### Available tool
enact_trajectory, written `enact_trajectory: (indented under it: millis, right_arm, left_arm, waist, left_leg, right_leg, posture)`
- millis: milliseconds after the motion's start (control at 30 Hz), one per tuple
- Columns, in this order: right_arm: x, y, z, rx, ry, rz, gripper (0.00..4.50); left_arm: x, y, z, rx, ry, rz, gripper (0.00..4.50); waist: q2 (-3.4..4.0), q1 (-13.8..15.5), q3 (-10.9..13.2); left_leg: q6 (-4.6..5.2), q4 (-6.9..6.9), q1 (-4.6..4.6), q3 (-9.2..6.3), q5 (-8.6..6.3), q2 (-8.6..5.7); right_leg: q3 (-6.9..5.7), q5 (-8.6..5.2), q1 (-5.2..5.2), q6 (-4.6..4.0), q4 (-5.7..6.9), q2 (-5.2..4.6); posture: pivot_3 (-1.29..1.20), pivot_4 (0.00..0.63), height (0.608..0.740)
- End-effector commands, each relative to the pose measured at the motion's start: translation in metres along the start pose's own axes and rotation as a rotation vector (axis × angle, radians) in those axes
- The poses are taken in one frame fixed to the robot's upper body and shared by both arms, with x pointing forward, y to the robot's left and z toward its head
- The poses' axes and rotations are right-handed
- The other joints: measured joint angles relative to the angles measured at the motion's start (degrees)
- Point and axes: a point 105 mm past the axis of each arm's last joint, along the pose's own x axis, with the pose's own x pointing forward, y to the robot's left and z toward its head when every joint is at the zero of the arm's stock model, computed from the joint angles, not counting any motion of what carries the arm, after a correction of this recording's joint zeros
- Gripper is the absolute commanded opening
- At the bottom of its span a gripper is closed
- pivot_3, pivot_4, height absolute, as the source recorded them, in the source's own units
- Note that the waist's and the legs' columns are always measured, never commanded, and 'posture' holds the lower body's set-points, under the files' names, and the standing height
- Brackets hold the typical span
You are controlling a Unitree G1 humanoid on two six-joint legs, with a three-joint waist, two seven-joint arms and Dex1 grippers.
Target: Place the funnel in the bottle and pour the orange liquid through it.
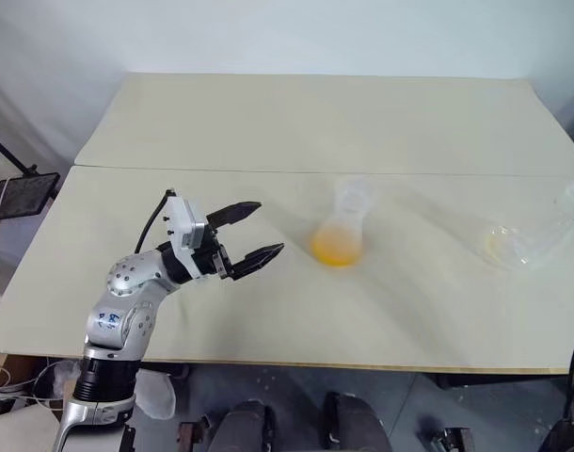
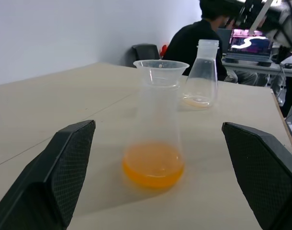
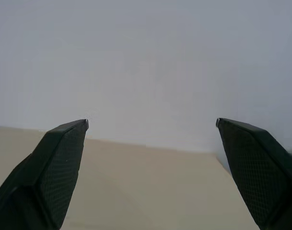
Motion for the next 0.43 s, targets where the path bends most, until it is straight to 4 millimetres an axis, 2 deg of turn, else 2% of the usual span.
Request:
enact_trajectory:
  millis: [33, 167, 233, 300, 433]
  right_arm:
    - [-0.005, 0.055, -0.004, 0.061, 0.059, 0.351, 4.49]
    - [-0.036, 0.098, -0.027, 0.181, 0.199, 0.605, 4.49]
    - [-0.058, 0.113, -0.037, 0.148, 0.271, 0.72, 4.49]
    - [-0.072, 0.117, -0.044, 0.121, 0.316, 0.774, 4.49]
    - [-0.088, 0.113, -0.053, 0.062, 0.354, 0.798, 4.49]
  left_arm:
    - [-0.013, 0.006, 0.006, 0.045, 0.028, 0.034, 4.5]
    - [-0.028, 0.01, 0.003, 0.045, 0.079, 0.066, 4.5]
    - [-0.037, 0.009, -0.002, 0.065, 0.128, 0.075, 4.5]
    - [-0.044, 0.008, -0.005, 0.075, 0.165, 0.089, 4.5]
    - [-0.053, 0.004, -0.007, 0.096, 0.18, 0.094, 4.5]
  waist:
    - [-0.05, 0.0, 0.0]
    - [-0.11, 0.9, 0.0]
    - [-0.11, 1.4, 0.0]
    - [-0.11, 1.5, 0.0]
    - [-0.13, 1.4, 0.0]
  left_leg:
    - [0.0, 0.0, 0.0, -0.04, 0.0, 0.02]
    - [0.02, 0.0, -0.06, -0.15, -0.01, -0.06]
    - [0.04, 0.0, -0.07, -0.16, -0.02, -0.06]
    - [0.04, 0.0, -0.07, -0.21, -0.03, -0.1]
    - [0.05, 0.02, -0.06, -0.14, -0.03, -0.11]
  right_leg:
    - [0.0, 0.0, 0.02, 0.0, -0.01, 0.0]
    - [0.05, 0.0, 0.07, 0.0, -0.08, -0.1]
    - [0.08, 0.01, 0.07, 0.01, -0.09, -0.13]
    - [0.08, 0.01, 0.11, 0.01, -0.15, -0.15]
    - [0.11, 0.01, 0.18, 0.02, -0.36, -0.15]
  posture:
    - [0.0, 0.15, 0.74]
    - [0.0, 0.15, 0.74]
    - [0.0, 0.15, 0.74]
    - [0.0, 0.15, 0.74]
    - [0.0, 0.15, 0.74]
